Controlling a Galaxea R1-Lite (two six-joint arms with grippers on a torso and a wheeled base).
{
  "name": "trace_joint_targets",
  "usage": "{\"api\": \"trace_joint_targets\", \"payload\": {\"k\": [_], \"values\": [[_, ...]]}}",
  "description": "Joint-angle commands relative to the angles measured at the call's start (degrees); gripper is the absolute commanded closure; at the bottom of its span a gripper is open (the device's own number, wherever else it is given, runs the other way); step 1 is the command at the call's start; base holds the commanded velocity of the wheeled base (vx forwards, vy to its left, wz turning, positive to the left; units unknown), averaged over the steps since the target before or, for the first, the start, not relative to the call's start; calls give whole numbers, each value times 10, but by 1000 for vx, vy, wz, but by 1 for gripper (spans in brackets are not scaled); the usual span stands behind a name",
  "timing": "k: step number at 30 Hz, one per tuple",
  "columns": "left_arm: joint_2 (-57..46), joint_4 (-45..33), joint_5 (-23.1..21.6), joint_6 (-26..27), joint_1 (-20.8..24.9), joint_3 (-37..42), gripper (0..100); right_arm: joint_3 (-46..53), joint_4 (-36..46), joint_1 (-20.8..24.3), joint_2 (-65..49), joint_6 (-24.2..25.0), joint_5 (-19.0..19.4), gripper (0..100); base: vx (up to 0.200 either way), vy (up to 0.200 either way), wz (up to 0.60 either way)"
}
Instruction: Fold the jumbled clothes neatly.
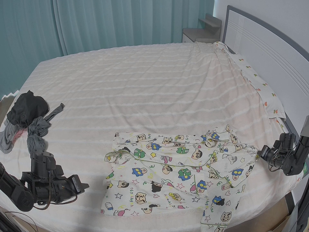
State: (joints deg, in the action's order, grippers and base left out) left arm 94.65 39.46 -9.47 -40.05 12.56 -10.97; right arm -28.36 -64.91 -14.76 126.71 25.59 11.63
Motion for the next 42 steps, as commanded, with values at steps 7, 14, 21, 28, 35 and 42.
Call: {"api": "trace_joint_targets", "payload": {"k": [7, 14, 21, 28, 35, 42], "values": [[4, 0, 1, 0, 0, 0, 100, -18, 5, -34, -1, -26, -9, 100, 0, 0, 0], [4, 1, 1, 1, 1, -2, 100, -15, 5, -38, 2, -25, -10, 0, 0, 0, 0], [56, 0, 9, 1, 1, -92, 100, 21, 3, -41, -61, 8, -5, 0, 0, 0, 0], [193, -26, 49, 1, 9, -262, 100, 114, -2, -6, -200, 145, 17, 0, 0, 0, 0], [299, -149, 55, -27, 23, -469, 0, 220, -1, 49, -377, 248, 76, 0, 0, 0, 0], [345, -182, 57, -39, 32, -551, 0, 222, 3, 71, -403, 253, 85, 0, 0, 0, 0]]}}
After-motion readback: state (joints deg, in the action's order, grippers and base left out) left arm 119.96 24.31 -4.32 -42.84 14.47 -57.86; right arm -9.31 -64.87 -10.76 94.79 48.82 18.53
